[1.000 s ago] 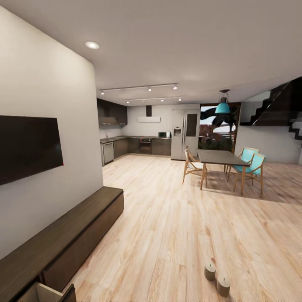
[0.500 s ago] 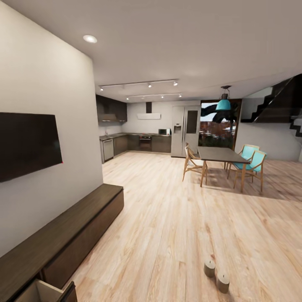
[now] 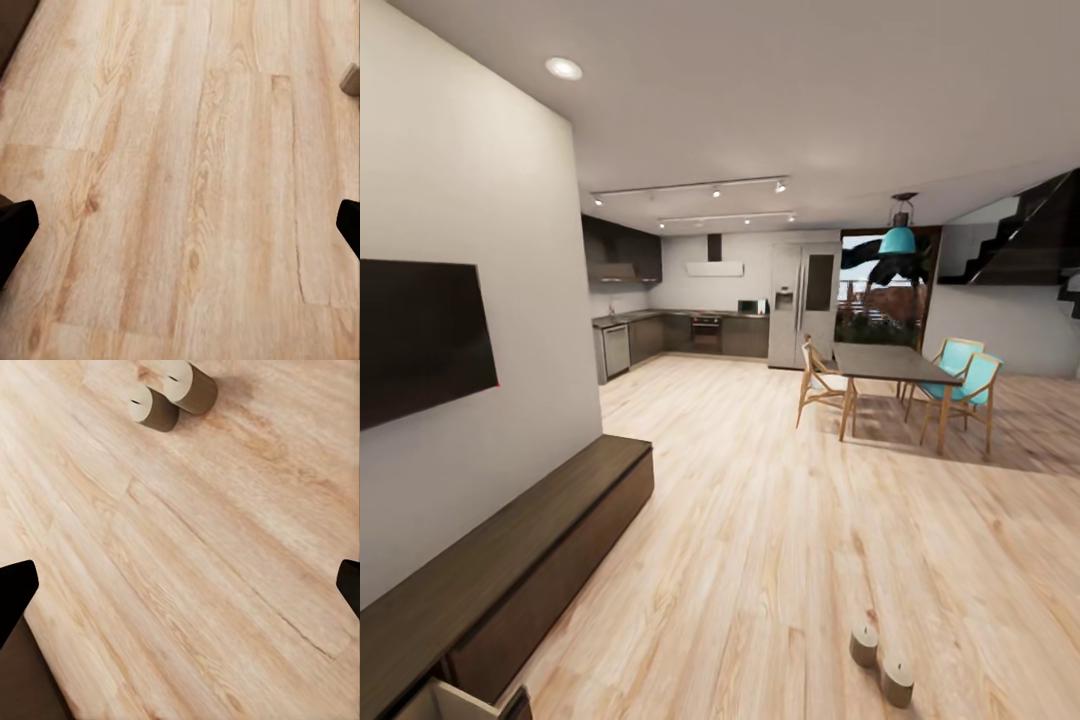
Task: Place each of the two pumpkins and all three candles from the living room inside a cabinet in the living room (use any cabinet), then make sure every cabinet is closed, and position the cauldron so it is next to a table in the living room.
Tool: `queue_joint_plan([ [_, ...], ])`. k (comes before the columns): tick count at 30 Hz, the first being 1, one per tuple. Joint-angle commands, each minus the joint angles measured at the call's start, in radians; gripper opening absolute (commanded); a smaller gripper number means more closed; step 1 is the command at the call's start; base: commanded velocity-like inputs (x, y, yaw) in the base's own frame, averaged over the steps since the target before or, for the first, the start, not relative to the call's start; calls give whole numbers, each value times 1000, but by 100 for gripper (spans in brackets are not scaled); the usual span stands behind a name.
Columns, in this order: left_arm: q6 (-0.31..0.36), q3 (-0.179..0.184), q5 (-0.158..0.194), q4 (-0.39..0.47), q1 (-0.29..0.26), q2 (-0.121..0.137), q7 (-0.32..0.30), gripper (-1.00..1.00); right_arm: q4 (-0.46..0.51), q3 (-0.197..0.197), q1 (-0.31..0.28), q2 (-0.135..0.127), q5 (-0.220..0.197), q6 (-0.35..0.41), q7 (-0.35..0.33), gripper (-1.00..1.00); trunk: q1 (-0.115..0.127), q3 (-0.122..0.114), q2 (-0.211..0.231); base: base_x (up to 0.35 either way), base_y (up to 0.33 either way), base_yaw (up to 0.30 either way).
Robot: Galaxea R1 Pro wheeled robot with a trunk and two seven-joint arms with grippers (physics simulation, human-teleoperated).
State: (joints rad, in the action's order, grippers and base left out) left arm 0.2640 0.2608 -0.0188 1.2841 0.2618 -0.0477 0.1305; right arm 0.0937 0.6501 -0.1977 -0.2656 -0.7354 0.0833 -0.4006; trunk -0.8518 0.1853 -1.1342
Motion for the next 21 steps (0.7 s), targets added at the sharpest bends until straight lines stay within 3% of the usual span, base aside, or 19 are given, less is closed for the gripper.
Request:
queue_joint_plan([
  [1, 10, 1, -2, -6, -9, -2, 14, 100, -1, 1, 2, -1, -11, 7, -3, 100, -1, 3, -1, 281, 0, -16],
  [6, 5, -1, 3, -68, -41, -9, 44, 100, -5, 0, 14, -5, -11, 6, 16, 100, -1, 11, -1, 188, 0, -63],
  [11, -31, -2, 2, -82, -46, -8, 50, 100, -5, 0, 16, -6, -12, 6, 29, 100, -1, 19, -1, 44, 0, -90],
  [21, -43, -3, -1, -88, -47, -9, 52, 100, -5, 0, 17, -5, -12, 6, 32, 100, -1, 35, -1, 5, 0, -106],
])
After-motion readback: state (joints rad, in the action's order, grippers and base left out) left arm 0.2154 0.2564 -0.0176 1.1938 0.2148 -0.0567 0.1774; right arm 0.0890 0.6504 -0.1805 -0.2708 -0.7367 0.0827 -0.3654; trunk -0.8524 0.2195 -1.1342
